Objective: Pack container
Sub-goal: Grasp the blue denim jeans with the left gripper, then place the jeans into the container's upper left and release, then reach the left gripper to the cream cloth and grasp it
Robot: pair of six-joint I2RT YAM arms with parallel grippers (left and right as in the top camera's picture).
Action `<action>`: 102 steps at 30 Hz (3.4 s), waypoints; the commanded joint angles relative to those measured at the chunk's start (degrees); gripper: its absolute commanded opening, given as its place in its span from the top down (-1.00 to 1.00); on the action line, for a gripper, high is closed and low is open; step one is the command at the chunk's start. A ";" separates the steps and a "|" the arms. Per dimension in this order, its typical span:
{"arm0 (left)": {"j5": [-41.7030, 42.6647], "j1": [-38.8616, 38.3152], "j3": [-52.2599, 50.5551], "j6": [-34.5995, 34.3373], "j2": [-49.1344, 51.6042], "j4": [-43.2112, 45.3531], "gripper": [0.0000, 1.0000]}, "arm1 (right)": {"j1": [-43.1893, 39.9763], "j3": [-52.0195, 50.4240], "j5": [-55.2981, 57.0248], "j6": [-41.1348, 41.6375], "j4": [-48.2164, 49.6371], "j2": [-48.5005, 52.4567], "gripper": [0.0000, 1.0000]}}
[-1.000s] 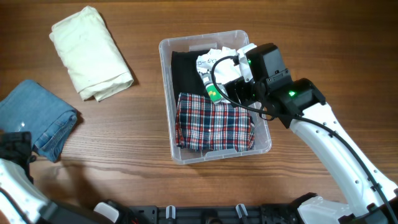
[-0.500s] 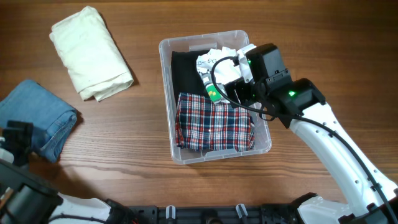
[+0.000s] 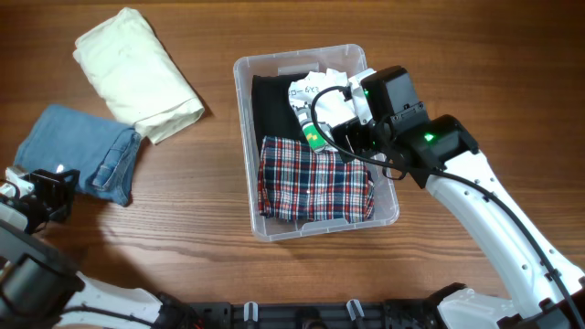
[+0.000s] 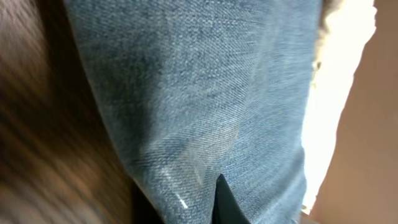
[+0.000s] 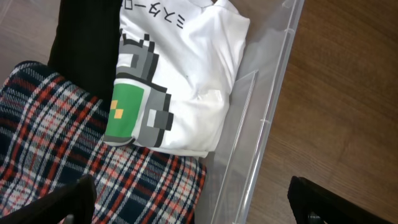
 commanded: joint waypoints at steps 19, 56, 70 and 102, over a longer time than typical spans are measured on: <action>-19.76 -62.40 -0.59 -5.33 -55.41 -1.09 0.92 | -30.47 -0.28 -4.04 17.33 -1.84 -15.50 -0.99; -53.07 -90.07 8.33 4.87 -28.74 15.13 -0.96 | -30.47 -0.42 -5.53 17.38 -3.85 -9.27 -1.00; -41.20 -88.04 8.33 -4.94 11.74 8.61 0.78 | -30.47 -0.42 -7.45 17.22 -3.91 -9.03 -0.99; -34.58 -27.32 8.31 -8.72 -10.27 -14.78 -1.00 | -30.47 -0.46 -7.63 15.72 -4.09 -5.49 -0.99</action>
